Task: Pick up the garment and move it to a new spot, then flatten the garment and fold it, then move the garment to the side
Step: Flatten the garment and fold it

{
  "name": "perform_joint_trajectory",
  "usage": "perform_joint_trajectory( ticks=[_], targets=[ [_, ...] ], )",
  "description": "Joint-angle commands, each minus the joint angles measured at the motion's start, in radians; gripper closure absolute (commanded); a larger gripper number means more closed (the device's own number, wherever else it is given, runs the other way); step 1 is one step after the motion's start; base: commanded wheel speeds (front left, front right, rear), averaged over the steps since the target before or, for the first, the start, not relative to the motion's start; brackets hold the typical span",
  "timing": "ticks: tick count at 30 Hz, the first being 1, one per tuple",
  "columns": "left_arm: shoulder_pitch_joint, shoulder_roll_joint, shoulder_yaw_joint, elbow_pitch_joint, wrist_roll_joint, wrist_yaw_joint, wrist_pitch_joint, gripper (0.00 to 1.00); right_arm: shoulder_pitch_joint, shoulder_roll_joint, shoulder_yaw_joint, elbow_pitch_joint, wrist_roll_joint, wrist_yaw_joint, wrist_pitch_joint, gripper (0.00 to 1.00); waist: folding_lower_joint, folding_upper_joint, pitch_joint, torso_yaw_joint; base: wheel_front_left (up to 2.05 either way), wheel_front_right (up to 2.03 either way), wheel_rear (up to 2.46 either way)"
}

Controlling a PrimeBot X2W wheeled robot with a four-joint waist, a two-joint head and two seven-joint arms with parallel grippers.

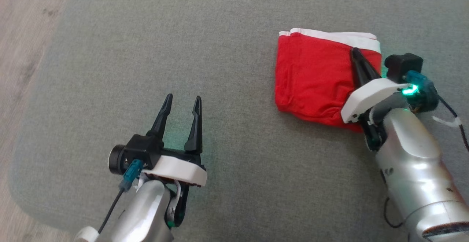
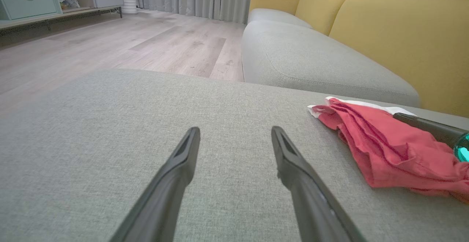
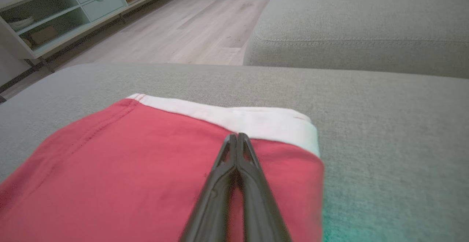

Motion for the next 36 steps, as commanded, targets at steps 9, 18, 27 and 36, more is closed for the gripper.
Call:
perform_joint_trajectory(
  ticks=[9,18,27,36],
  targets=[
    [-0.022,0.007,0.017,-0.020,-0.010,0.007,-0.009,0.00,-0.028,0.039,0.289,-0.012,0.089,-0.001,-0.042,1.00,0.0000,0.0000,-0.029,-0.001,0.00,0.00,0.00],
    [-0.012,0.007,0.027,-0.012,-0.007,0.013,-0.010,0.00,-0.021,0.039,0.397,0.057,0.157,-0.001,-0.046,1.00,0.0000,0.0000,-0.054,-0.007,0.00,0.00,0.00],
    [0.022,0.007,0.080,-0.011,0.021,0.002,-0.010,0.00,0.014,0.013,0.253,-0.057,0.170,-0.001,-0.079,1.00,0.0000,0.0000,-0.130,-0.077,0.00,0.00,0.00],
    [0.091,0.014,0.148,-0.011,0.046,-0.012,-0.010,0.00,0.280,-0.006,0.027,-0.342,0.047,-0.001,-0.079,0.00,0.0000,0.0000,-0.217,-0.158,0.00,0.00,0.00]
  ],
)
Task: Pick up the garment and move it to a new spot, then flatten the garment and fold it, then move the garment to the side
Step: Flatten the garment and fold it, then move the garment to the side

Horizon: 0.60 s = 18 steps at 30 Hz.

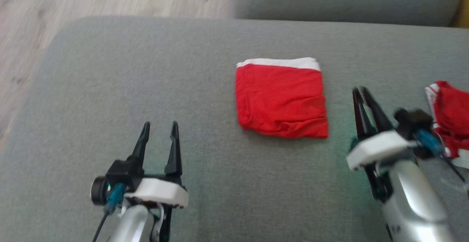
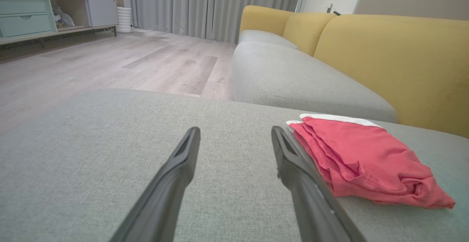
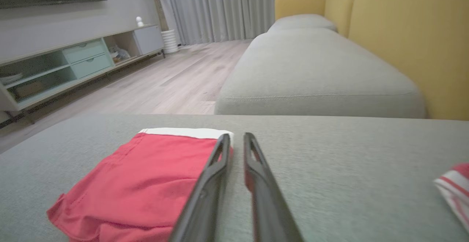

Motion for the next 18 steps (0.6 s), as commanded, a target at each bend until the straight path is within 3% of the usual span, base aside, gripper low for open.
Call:
perform_joint_trajectory(
  ticks=[1,10,18],
  targets=[
    [-0.007,0.010,0.048,-0.028,0.011,-0.004,-0.009,0.00,0.006,0.015,-0.007,-0.070,-0.017,-0.001,-0.012,0.00,0.0001,0.0000,-0.031,-0.031,0.00,0.00,0.00],
    [0.065,0.010,0.098,-0.024,0.034,-0.023,-0.009,0.00,0.240,0.051,-0.098,-0.239,-0.081,-0.001,-0.012,0.00,0.0001,0.0000,-0.079,-0.070,0.00,0.00,0.00],
    [0.088,0.005,0.119,-0.036,0.043,-0.034,-0.009,0.00,0.283,0.055,-0.090,-0.274,-0.058,-0.001,-0.011,0.00,0.0001,0.0000,-0.078,-0.081,0.00,0.00,0.00]
  ],
)
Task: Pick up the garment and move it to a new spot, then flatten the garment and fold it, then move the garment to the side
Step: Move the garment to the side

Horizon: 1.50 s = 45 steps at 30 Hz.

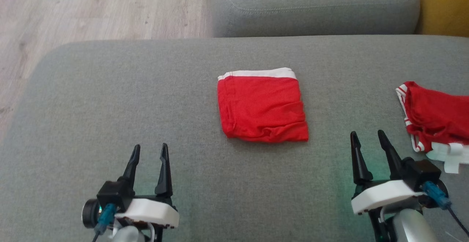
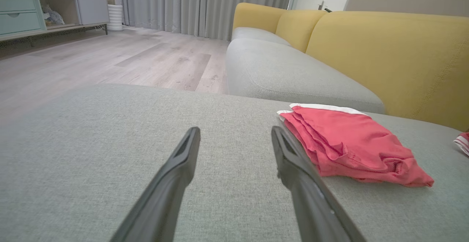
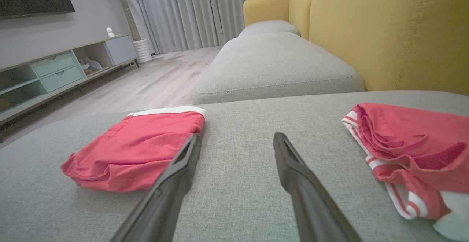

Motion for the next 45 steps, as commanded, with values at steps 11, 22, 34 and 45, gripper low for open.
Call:
perform_joint_trajectory(
  ticks=[11,22,34,45],
  targets=[
    [-0.088,0.001,-0.003,-0.040,0.009,-0.011,-0.009,0.00,-0.193,-0.001,0.032,0.013,-0.010,-0.001,0.075,0.00,0.0001,-0.0001,0.114,0.058,0.00,0.00,0.00],
    [-0.157,0.001,-0.082,-0.024,-0.043,0.005,-0.009,0.00,-0.406,-0.001,0.055,0.243,0.037,-0.001,0.169,0.00,0.0001,-0.0001,0.198,0.137,0.00,0.00,0.00],
    [-0.195,0.001,-0.111,-0.007,-0.050,0.018,-0.009,0.00,-0.551,-0.001,0.098,0.516,0.091,-0.001,0.262,0.16,0.0001,-0.0001,0.211,0.185,0.00,0.00,0.00],
    [-0.181,0.001,-0.121,0.008,-0.039,0.022,-0.009,0.00,-0.575,-0.025,0.178,0.611,-0.006,-0.001,0.163,1.00,0.0001,-0.0001,0.123,0.150,0.00,0.00,0.00]
  ],
)
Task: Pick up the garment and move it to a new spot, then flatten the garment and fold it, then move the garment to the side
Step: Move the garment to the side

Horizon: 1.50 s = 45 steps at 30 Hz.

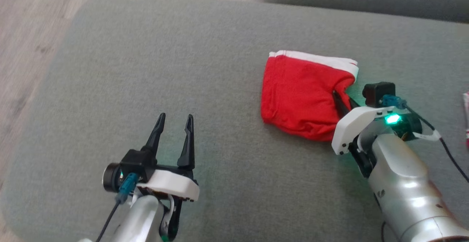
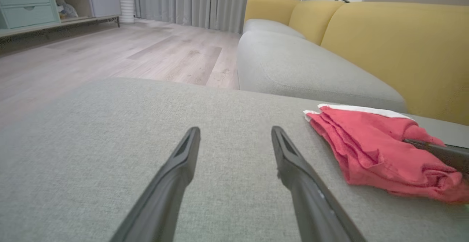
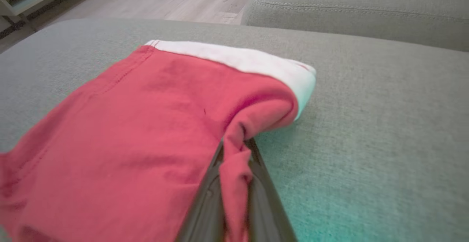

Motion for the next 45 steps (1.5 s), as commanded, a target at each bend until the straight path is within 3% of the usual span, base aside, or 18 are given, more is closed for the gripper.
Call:
perform_joint_trajectory(
  ticks=[1,12,20,27,32,45],
  targets=[
    [-0.021,0.005,0.026,-0.023,0.013,0.010,-0.008,0.00,-0.012,0.004,0.033,-0.020,-0.004,-0.001,-0.022,1.00,0.0000,0.0000,-0.037,-0.032,0.00,0.00,0.00],
    [0.004,0.005,0.017,-0.026,0.032,0.007,-0.008,0.00,0.015,-0.061,0.163,-0.085,0.067,-0.001,0.011,1.00,0.0000,0.0000,-0.106,-0.150,0.00,0.00,0.00],
    [0.001,0.005,0.015,-0.048,0.032,0.011,-0.008,0.00,0.018,-0.310,0.332,-0.308,0.148,-0.001,0.144,1.00,0.0000,0.0000,-0.071,-0.255,0.00,0.00,0.00],
    [-0.041,0.005,-0.011,-0.067,0.014,0.013,-0.008,0.00,0.003,-0.554,0.322,-0.463,0.188,-0.001,0.242,1.00,0.0000,0.0000,0.010,-0.293,0.00,0.00,0.00],
    [-0.070,0.005,-0.026,-0.068,0.009,0.015,-0.008,0.00,0.018,-0.677,0.273,-0.503,0.177,-0.001,0.295,1.00,0.0000,0.0000,0.063,-0.293,0.00,0.00,0.00],
    [-0.098,0.005,-0.025,-0.061,0.002,0.008,-0.008,0.00,0.107,-0.802,0.203,-0.418,0.079,-0.001,0.334,1.00,0.0000,0.0000,0.104,-0.256,0.00,0.00,0.00]
  ],
)
